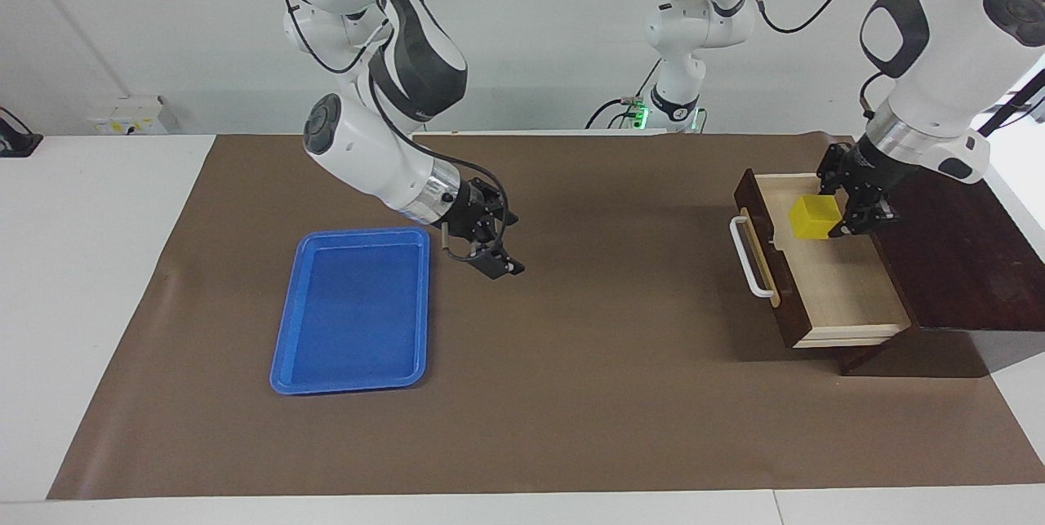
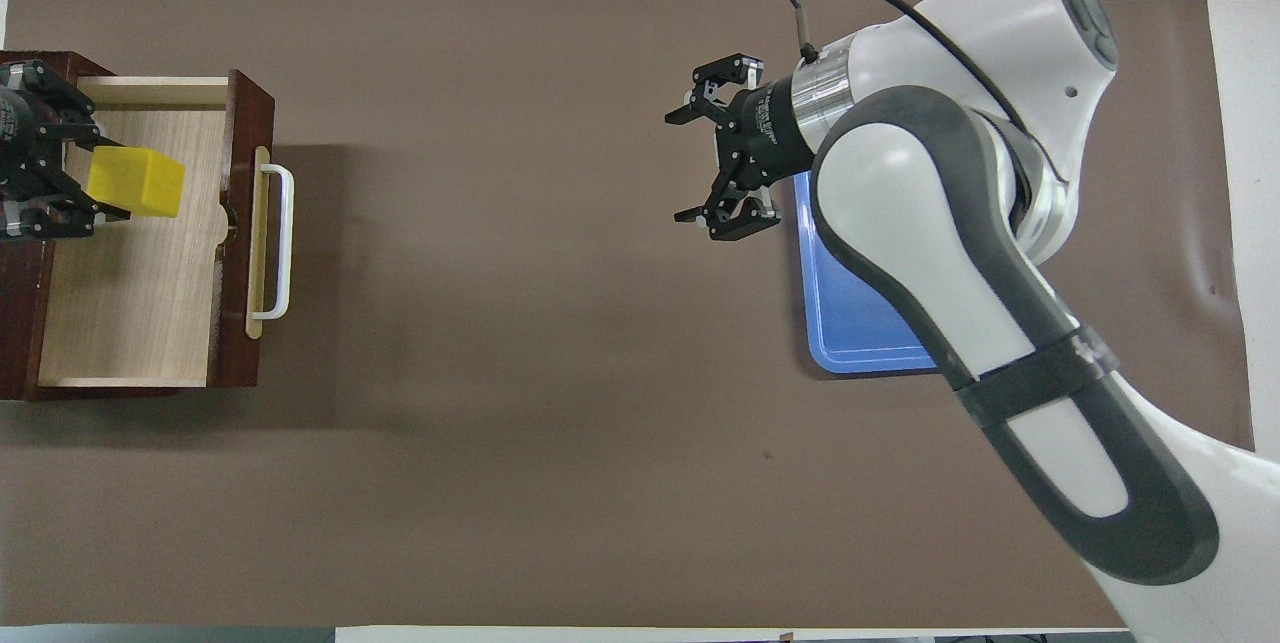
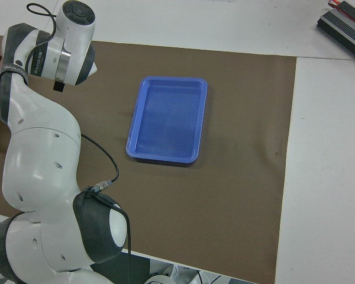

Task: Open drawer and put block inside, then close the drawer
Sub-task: 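Place the block in the drawer with the left gripper while the right gripper withdraws, then release the block in the drawer and return the right gripper to rest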

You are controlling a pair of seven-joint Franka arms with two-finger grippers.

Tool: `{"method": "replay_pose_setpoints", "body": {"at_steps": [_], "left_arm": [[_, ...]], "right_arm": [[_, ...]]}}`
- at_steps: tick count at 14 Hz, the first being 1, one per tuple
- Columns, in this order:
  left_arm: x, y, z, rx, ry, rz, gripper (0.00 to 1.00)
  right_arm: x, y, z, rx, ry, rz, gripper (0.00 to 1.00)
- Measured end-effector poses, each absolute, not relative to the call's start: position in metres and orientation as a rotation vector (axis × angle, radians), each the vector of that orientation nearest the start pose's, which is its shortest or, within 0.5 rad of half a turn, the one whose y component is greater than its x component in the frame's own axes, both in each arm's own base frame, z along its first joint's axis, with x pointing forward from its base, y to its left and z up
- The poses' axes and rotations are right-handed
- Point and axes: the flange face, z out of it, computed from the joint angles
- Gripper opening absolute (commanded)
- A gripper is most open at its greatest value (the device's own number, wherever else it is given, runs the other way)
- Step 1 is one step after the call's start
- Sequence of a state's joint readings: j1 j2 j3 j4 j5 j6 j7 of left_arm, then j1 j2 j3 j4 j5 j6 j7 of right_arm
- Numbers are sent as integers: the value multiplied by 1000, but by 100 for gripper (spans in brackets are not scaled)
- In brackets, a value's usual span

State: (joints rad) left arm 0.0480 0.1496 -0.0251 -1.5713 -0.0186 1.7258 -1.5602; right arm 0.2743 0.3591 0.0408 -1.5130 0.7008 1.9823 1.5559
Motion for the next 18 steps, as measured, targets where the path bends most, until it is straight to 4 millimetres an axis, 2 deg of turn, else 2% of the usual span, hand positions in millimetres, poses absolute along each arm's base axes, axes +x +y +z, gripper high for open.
{"method": "replay_pose_setpoints", "body": {"at_steps": [3, 5, 7, 9, 10, 11, 13, 15, 17, 18], "left_arm": [[602, 40, 508, 2219, 2190, -8, 0], [598, 62, 488, 2224, 2184, -4, 0], [593, 67, 466, 2219, 2184, 5, 0], [586, 63, 444, 2227, 2183, -5, 0], [583, 60, 439, 2234, 2181, -13, 17], [581, 57, 435, 2243, 2178, -22, 97], [574, 53, 433, 2257, 2172, -33, 100], [573, 52, 441, 2257, 2164, -20, 100], [579, 41, 474, 2260, 2154, -17, 100], [583, 19, 496, 2253, 2159, -17, 100]], "right_arm": [[640, 199, 494, -1976, 1720, 652, 100], [639, 167, 502, -2070, 1666, 659, 100], [636, 140, 510, -2180, 1594, 661, 100], [630, 115, 515, -2319, 1482, 650, 100], [626, 102, 516, -2393, 1416, 646, 100], [621, 87, 517, -2469, 1350, 644, 100], [615, 62, 523, -2615, 1173, 603, 100], [609, 45, 540, -2769, 949, 513, 100], [599, 29, 559, -2909, 698, 424, 100], [594, 19, 570, -2964, 577, 385, 100]]}}
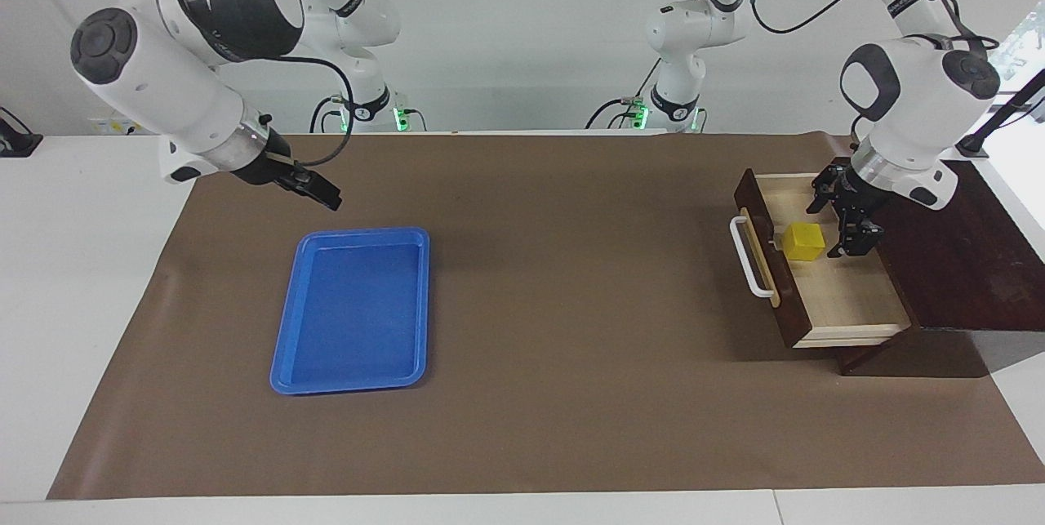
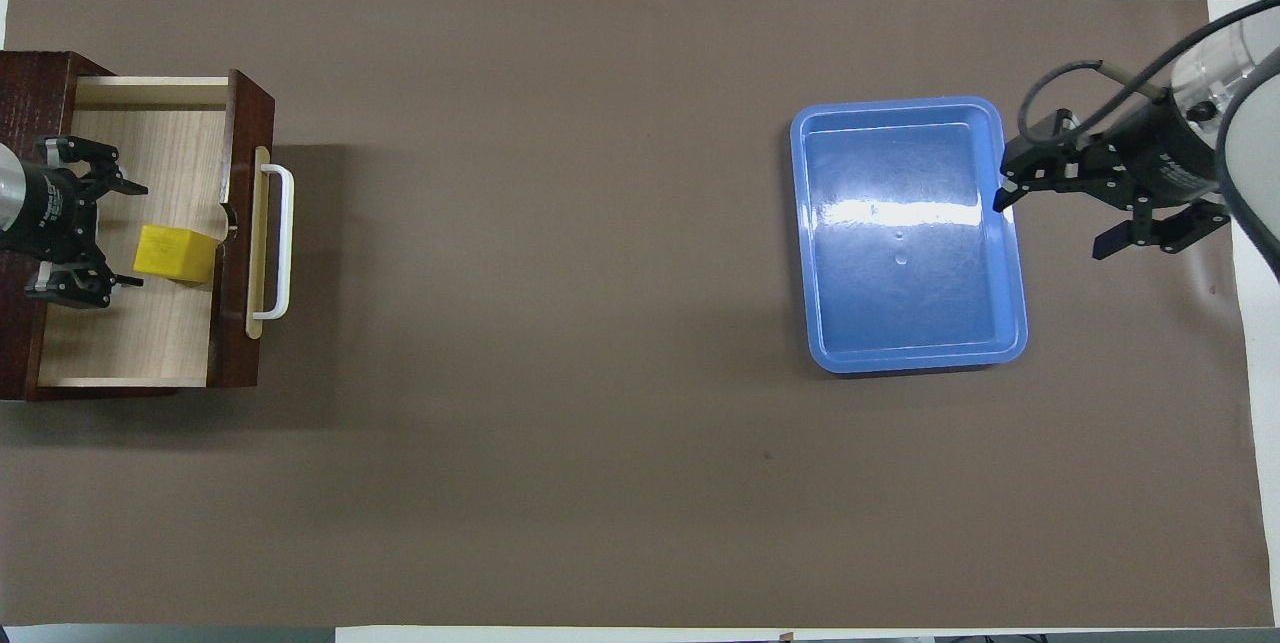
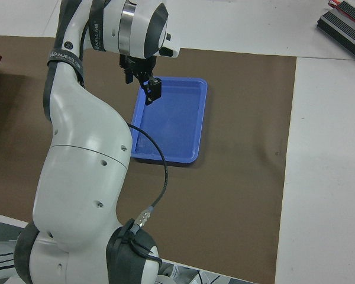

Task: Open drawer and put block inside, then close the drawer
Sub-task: 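Release the block in the drawer and return the right gripper to rest, then push the drawer closed with the left gripper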

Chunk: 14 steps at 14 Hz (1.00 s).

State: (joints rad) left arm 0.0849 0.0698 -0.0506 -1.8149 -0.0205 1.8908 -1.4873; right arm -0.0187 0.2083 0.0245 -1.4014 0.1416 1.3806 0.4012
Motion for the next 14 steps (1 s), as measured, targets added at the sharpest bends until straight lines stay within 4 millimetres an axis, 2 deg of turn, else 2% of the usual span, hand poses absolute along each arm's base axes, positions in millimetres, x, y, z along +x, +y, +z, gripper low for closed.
{"method": "replay_pose_setpoints", "body": {"at_steps": [1, 2, 3, 4, 5, 7, 9, 11, 14], "left_arm": [[587, -13, 514, -2276, -2206, 8, 100], [588, -56, 522, -2274, -2216, 3, 100], [584, -91, 517, -2275, -2206, 12, 100], [581, -117, 505, -2274, -2184, 24, 100], [578, -128, 489, -2268, -2161, 22, 100], [579, -121, 462, -2251, -2145, -7, 100], [582, -100, 451, -2233, -2141, -48, 100], [586, -74, 451, -2230, -2130, -75, 100], [587, -63, 452, -2244, -2074, -126, 100]], "right_arm": [[589, 10, 580, -3006, 463, 347, 100], [583, 0, 593, -3041, 341, 306, 100], [577, -7, 604, -3064, 248, 273, 100], [569, -13, 615, -3088, 162, 241, 100], [562, -17, 626, -3107, 92, 212, 100], [548, -20, 645, -3135, -16, 161, 100], [545, -20, 648, -3146, -82, 66, 100], [549, -19, 628, -3150, -111, -4, 100], [547, -23, 602, -3148, -87, 52, 100]]}}
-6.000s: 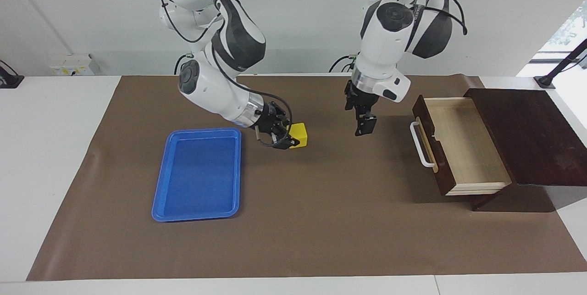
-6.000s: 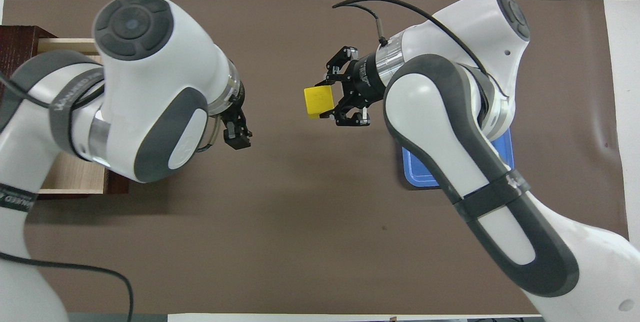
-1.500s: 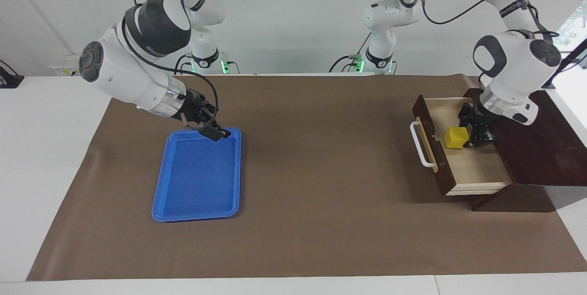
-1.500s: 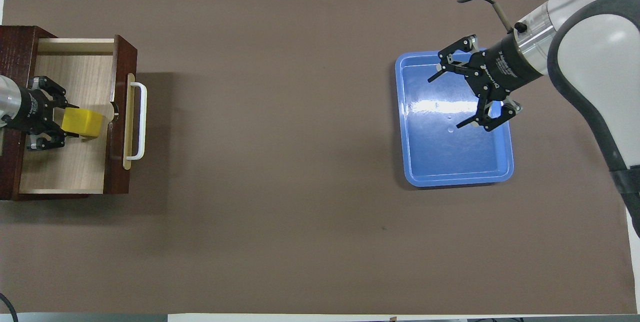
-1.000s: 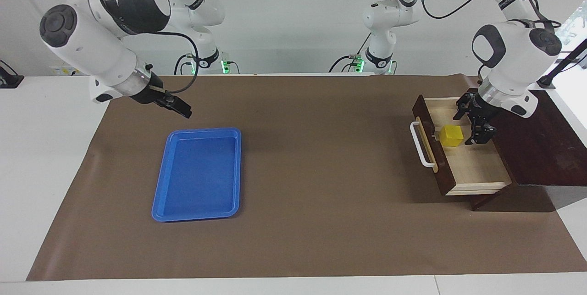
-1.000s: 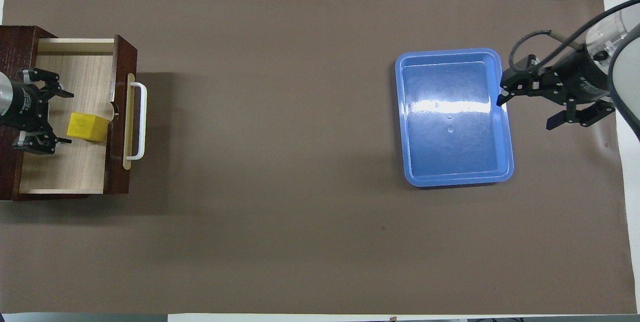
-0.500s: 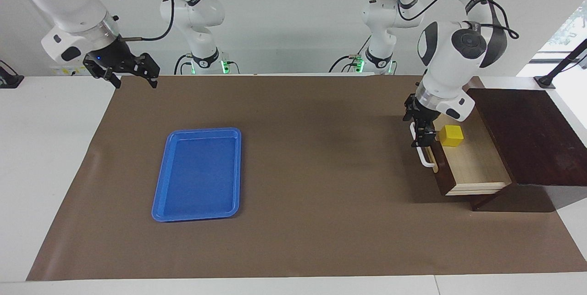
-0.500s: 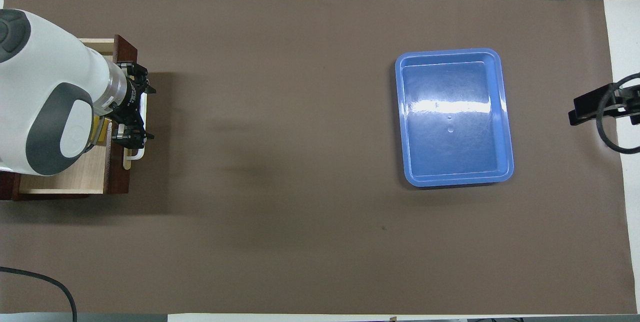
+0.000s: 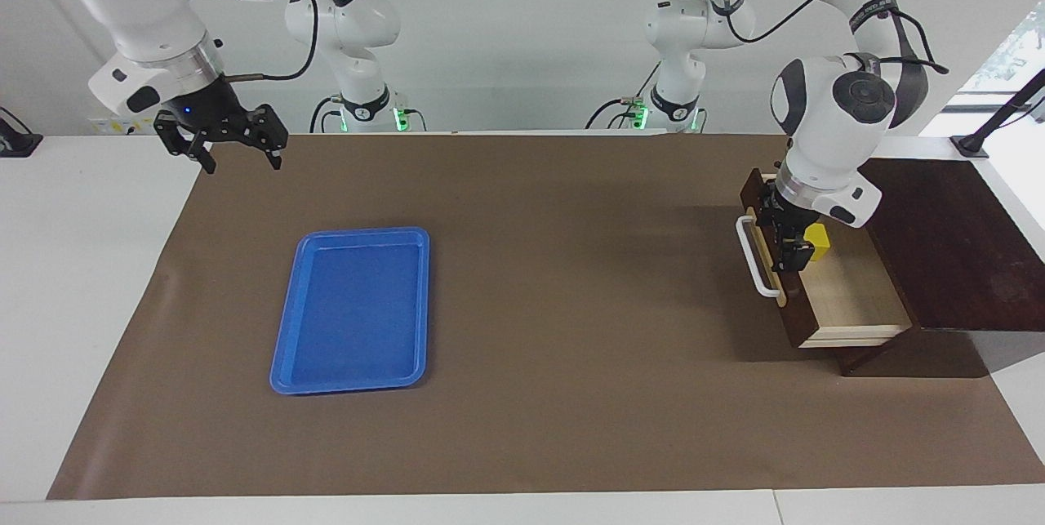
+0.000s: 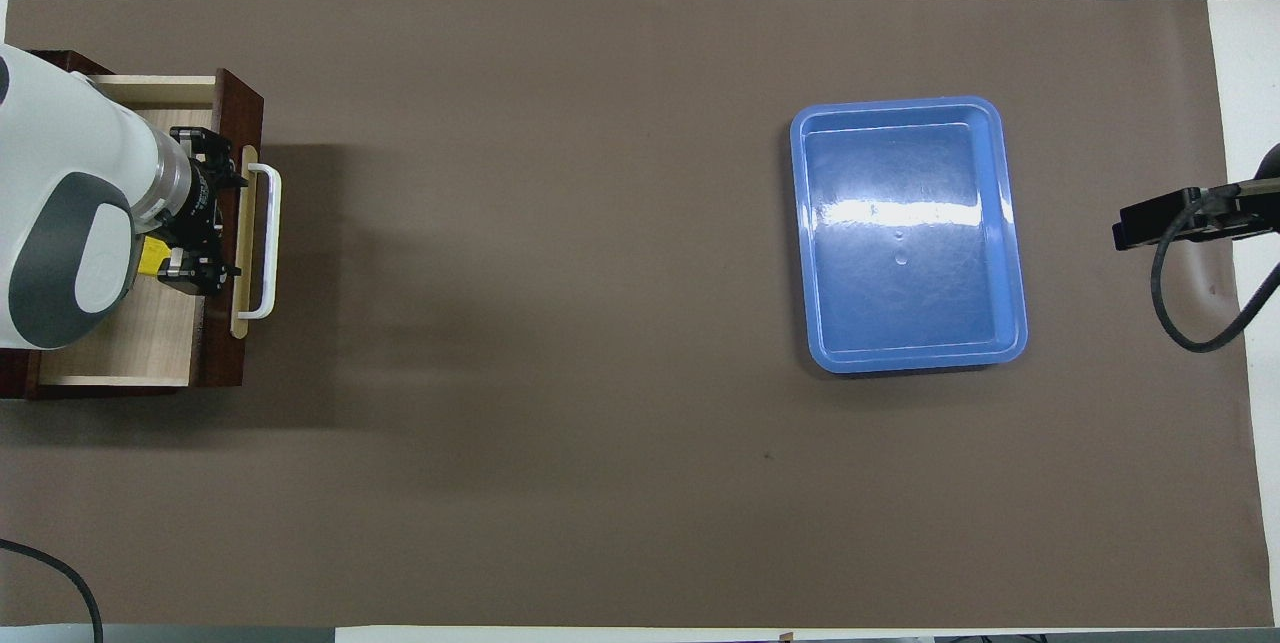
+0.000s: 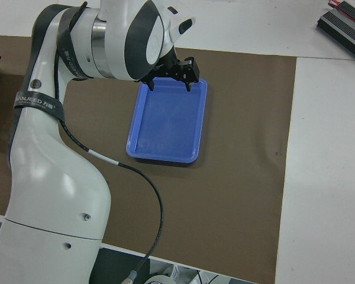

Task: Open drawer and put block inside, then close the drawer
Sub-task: 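Push the drawer closed with the left gripper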

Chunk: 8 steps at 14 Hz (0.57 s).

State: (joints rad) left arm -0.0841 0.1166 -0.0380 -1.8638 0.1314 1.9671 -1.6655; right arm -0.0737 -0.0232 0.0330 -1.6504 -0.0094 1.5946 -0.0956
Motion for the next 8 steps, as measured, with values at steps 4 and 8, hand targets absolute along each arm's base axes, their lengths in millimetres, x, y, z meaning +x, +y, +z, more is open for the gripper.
{"method": "replay_pose_setpoints", "body": {"at_steps": [4, 8], "left_arm": [[590, -26, 454, -2203, -2067, -178, 100], [591, 40, 455, -2196, -2067, -184, 100]], "right_arm": [[542, -31, 588, -3141, -48, 144, 100], [537, -32, 593, -3137, -41, 185, 100]]}}
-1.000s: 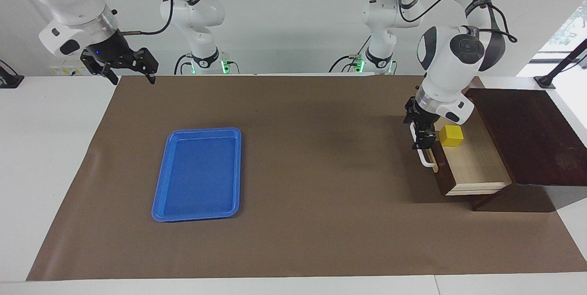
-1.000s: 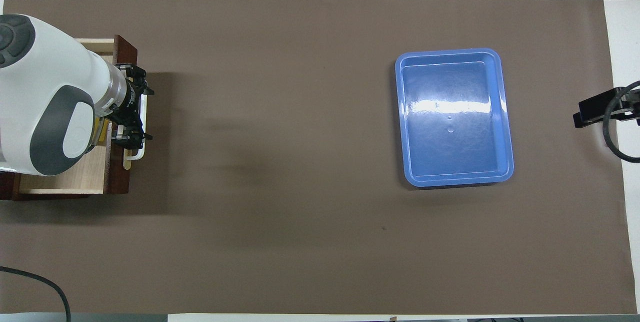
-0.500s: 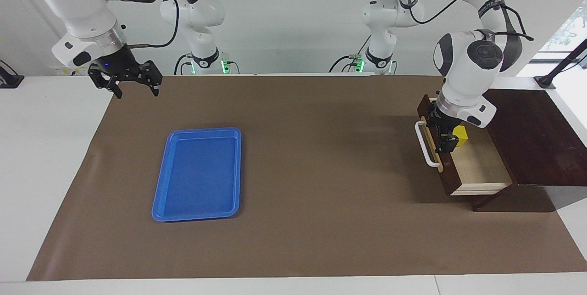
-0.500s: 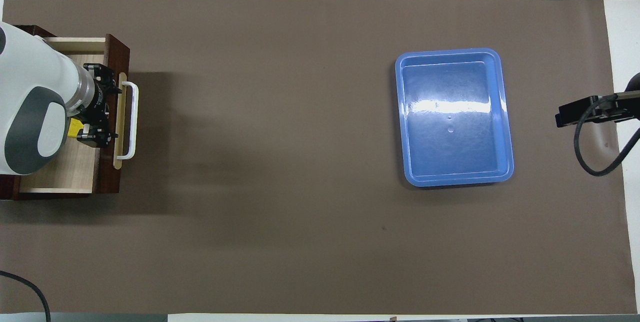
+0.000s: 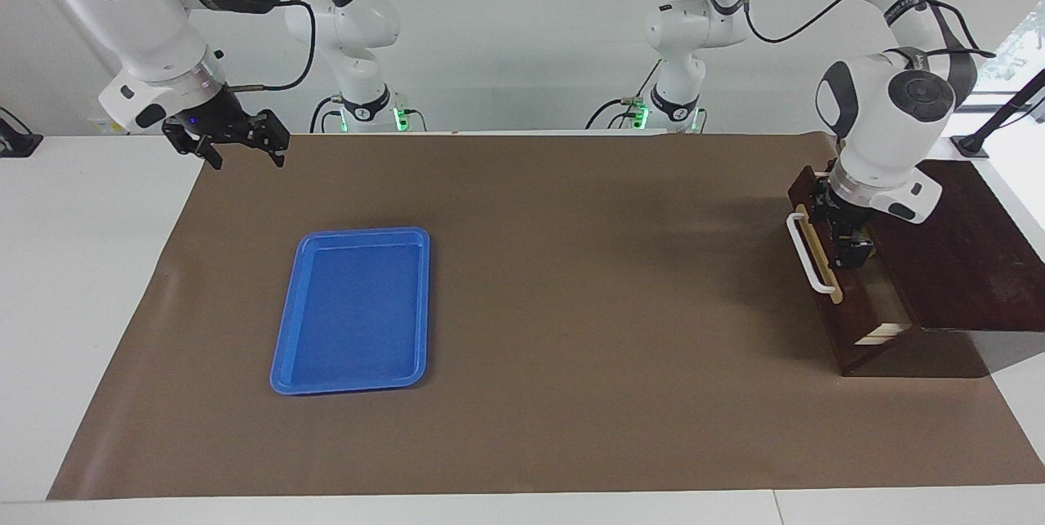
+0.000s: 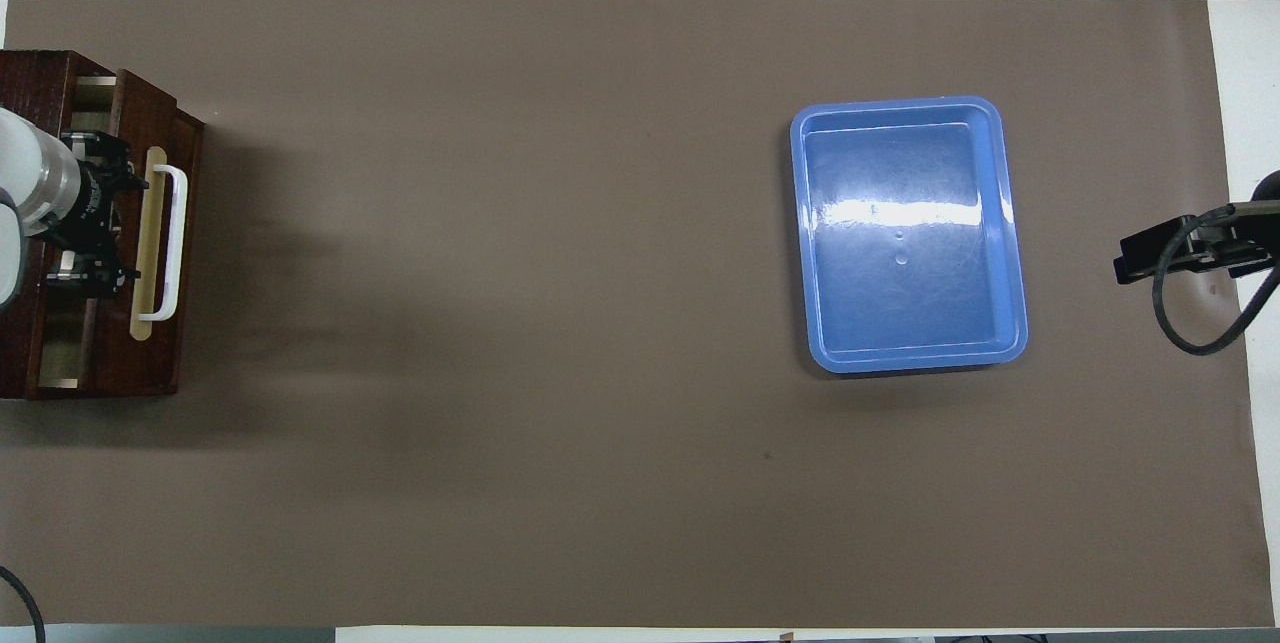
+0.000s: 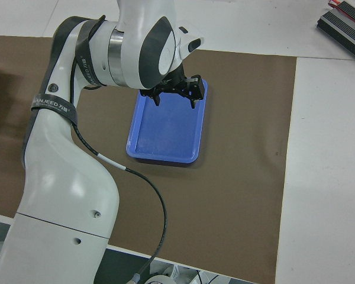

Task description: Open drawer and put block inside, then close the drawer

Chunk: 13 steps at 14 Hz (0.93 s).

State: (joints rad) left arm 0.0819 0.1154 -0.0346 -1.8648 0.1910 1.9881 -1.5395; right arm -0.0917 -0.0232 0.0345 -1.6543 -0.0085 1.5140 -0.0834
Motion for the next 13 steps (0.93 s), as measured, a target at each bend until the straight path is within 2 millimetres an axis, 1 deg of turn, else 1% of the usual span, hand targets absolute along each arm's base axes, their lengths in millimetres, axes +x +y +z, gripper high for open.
{"method": "replay_pose_setpoints", "body": {"at_steps": [2, 6, 9, 13], "left_arm": [[591, 53, 455, -2197, -2066, -184, 100], [590, 61, 455, -2197, -2064, -183, 100], [589, 74, 455, -2216, -2043, -177, 100], [586, 73, 454, -2240, -1990, -151, 100]], "right_arm": [[538, -32, 598, -3138, -39, 173, 100], [538, -32, 599, -3138, -38, 171, 100], [538, -31, 599, -3139, -43, 171, 100], [538, -30, 599, -3152, -50, 173, 100]]}}
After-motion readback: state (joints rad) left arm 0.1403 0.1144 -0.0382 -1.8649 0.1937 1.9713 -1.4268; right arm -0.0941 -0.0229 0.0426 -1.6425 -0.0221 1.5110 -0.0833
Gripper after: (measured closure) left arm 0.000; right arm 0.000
